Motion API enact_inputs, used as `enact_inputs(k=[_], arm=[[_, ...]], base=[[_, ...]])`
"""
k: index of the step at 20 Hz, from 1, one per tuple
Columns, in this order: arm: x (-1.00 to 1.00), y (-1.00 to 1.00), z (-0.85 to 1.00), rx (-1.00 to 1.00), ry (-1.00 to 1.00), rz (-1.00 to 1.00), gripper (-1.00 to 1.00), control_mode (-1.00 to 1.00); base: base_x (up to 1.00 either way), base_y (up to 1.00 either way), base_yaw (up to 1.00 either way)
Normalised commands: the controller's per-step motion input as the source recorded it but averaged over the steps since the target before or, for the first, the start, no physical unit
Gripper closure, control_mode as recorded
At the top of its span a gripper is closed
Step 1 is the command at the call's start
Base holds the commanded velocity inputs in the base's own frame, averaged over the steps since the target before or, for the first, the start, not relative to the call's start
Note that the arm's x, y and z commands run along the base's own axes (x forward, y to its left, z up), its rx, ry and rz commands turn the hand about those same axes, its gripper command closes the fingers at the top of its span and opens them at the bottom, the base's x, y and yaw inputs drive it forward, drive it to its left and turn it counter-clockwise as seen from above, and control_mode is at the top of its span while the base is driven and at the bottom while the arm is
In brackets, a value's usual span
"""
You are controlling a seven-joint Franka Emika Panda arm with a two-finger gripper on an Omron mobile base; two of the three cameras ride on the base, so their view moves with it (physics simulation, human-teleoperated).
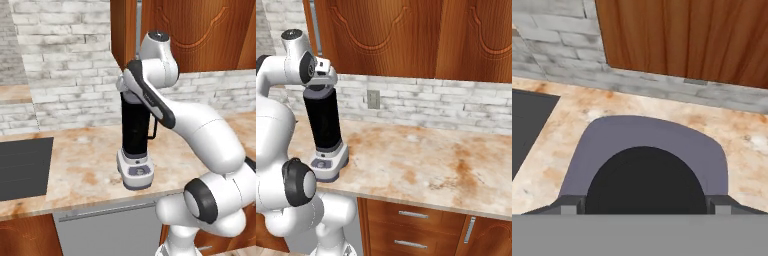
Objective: Open the blender lid, put the banana in the blender, close the lid, and start the blender.
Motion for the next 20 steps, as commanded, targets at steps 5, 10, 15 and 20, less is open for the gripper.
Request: enact_inputs(k=[5, 10, 15, 20], arm=[[0.0, -0.11, -0.03, 0.0, 0.02, 0.05, 1.0, -1.0], [0.0, -0.09, -0.13, 0.0, 0.0, 0.05, 1.0, -1.0], [0.0, -0.04, -0.72, 0.0, 0.0, 0.05, 1.0, -1.0], [-0.05, 0.0, -0.49, 0.0, -0.04, 0.06, 1.0, -1.0]], base=[[0.0, 0.0, 0.0], [0.0, 0.0, 0.0], [0.0, 0.0, 0.0], [0.0, 0.0, 0.0]])
